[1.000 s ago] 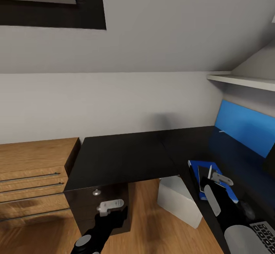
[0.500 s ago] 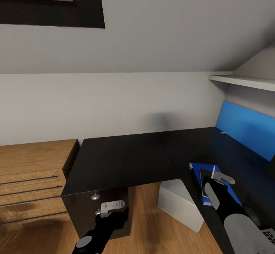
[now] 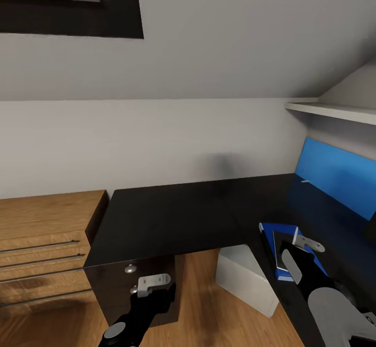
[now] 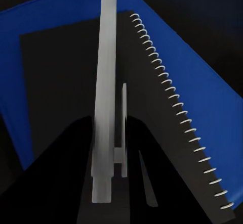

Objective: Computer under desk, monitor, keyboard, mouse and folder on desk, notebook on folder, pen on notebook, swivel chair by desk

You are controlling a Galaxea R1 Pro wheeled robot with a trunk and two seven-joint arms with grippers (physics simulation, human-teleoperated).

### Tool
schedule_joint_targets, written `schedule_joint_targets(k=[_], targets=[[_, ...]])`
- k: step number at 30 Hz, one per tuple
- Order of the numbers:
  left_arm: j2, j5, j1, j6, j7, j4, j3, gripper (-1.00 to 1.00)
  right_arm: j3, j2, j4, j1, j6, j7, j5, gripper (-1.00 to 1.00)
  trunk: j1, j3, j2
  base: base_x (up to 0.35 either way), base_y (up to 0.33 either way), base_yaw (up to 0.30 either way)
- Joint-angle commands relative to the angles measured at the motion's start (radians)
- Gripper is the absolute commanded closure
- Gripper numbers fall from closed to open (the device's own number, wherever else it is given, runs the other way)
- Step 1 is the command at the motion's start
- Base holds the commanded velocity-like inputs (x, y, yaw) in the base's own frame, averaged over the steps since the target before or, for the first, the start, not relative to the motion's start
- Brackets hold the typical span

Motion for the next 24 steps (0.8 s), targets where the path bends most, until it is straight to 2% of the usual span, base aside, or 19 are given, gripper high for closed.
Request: schedule_joint_targets(k=[1,3,6,10,24], targets=[[0.001,0.010,-0.001,0.001,0.010,-0.001,-0.003,-1.00,0.001,0.000,-0.001,-0.001,0.003,-0.004,-0.007,1.00,0.000,-0.001,-0.001,0.000,0.000,0.000],[0.001,0.010,-0.001,0.001,0.010,-0.001,-0.003,-1.00,0.001,-0.001,0.012,-0.002,-0.009,-0.004,-0.007,1.00,0.000,-0.001,-0.001,0.000,0.000,0.000],[0.001,0.010,-0.001,0.001,0.010,-0.001,-0.003,-1.00,0.001,-0.004,0.093,-0.038,-0.054,-0.004,-0.006,1.00,0.000,-0.001,-0.001,0.000,0.000,0.000],[0.001,0.010,-0.001,0.001,0.010,-0.001,-0.003,-1.00,0.001,-0.006,0.178,-0.082,-0.092,-0.004,0.017,1.00,0.000,-0.001,-0.001,0.000,0.000,0.000],[0.001,0.010,-0.001,0.001,0.010,-0.001,-0.003,-1.00,0.001,-0.007,0.201,-0.092,-0.101,-0.004,0.031,1.00,0.000,-0.001,-0.001,0.000,0.000,0.000]])
